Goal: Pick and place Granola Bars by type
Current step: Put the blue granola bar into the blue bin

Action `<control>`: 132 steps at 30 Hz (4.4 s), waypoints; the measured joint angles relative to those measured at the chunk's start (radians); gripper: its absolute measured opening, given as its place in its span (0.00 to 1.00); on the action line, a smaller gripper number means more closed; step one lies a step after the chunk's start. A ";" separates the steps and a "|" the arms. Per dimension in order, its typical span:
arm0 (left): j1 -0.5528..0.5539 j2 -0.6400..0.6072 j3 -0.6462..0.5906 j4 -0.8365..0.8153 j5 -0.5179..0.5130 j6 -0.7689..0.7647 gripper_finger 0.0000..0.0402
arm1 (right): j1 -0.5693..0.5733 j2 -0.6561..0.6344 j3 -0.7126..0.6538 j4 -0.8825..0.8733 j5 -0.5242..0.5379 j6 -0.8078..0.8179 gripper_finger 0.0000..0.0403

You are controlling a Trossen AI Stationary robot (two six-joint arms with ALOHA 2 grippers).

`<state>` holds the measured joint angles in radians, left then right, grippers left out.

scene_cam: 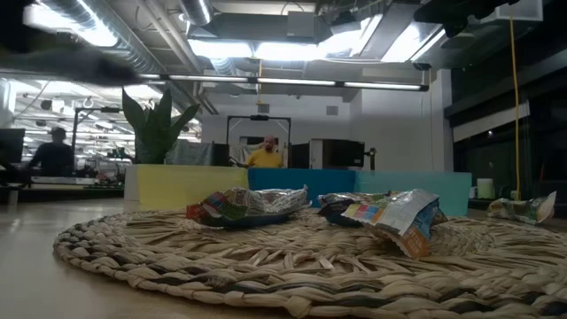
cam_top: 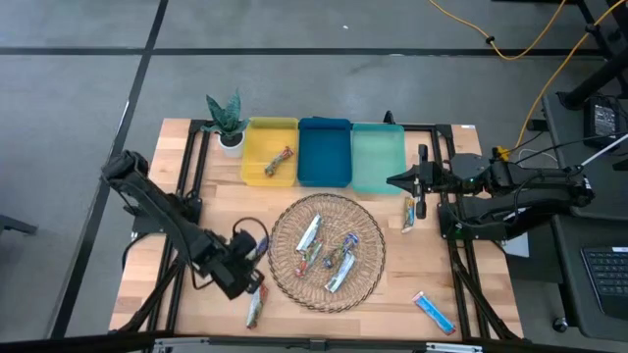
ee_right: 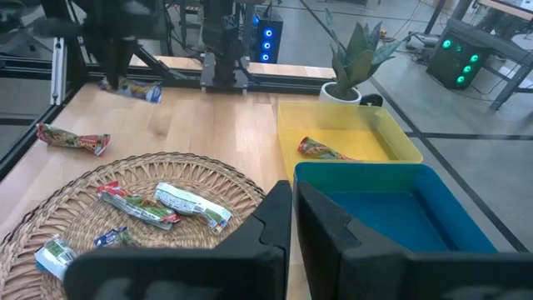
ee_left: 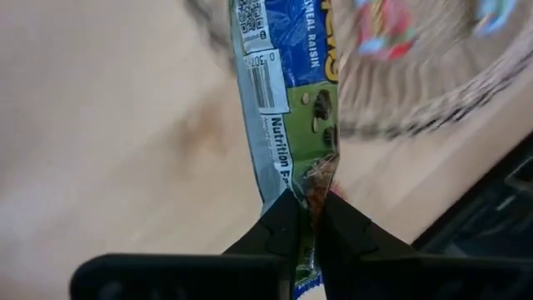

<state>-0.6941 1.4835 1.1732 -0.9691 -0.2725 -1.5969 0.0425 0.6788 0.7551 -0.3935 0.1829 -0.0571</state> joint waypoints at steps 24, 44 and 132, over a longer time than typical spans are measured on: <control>0.546 -0.146 0.059 0.218 0.022 0.723 0.04 | 0.000 0.000 0.000 0.047 0.000 -0.057 0.06; 0.889 0.037 0.390 0.213 0.228 1.172 0.04 | 0.000 0.000 0.000 0.208 0.082 -0.107 0.06; 1.139 0.644 0.449 0.207 0.513 1.558 0.11 | 0.000 0.000 0.000 0.180 0.112 -0.105 0.06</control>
<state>0.4446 2.1277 1.6222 -0.7624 0.2410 -0.0391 0.0422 0.6788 0.7555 -0.2134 0.2951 -0.1623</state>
